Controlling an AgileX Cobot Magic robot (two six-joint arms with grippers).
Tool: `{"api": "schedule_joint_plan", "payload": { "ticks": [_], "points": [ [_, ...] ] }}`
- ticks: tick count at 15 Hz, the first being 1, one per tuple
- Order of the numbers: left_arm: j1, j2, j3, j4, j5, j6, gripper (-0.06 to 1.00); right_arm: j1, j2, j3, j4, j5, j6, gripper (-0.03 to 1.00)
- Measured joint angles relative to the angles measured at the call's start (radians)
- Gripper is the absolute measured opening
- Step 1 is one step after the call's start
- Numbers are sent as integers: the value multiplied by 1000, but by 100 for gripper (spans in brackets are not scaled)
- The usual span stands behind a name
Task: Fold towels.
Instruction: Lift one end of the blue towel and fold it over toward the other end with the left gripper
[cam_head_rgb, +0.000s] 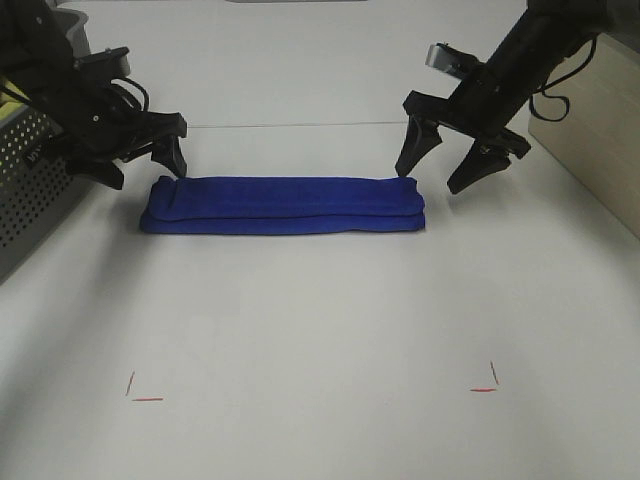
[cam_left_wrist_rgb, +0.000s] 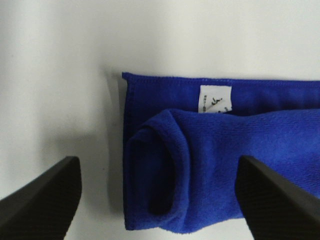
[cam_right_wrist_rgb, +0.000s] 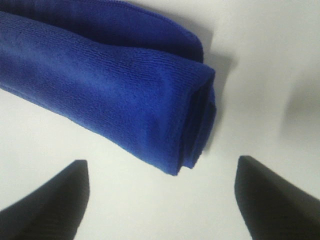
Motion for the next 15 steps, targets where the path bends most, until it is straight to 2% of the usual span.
{"api": "schedule_joint_plan", "payload": {
  "ticks": [3,6,8,10,13,14,15],
  "points": [
    [0,53,0,-6,-2,0,79,0,-32,0,-66,25,9,75],
    [0,89,0,-55,-24,1,79,0,-32,0,-70,22,10,75],
    [0,96,0,-69,-38,1,75,0,-32,0,-71,21,10,75],
    [0,101,0,-82,-57,1,53,0,-32,0,-74,15,13,75],
    [0,108,0,-96,-74,1,13,0,-32,0,-78,9,13,75],
    [0,108,0,-96,-77,1,7,0,-32,0,-81,9,13,75],
    [0,106,0,-96,-77,1,7,0,-32,0,-81,7,13,75]
  ]
}}
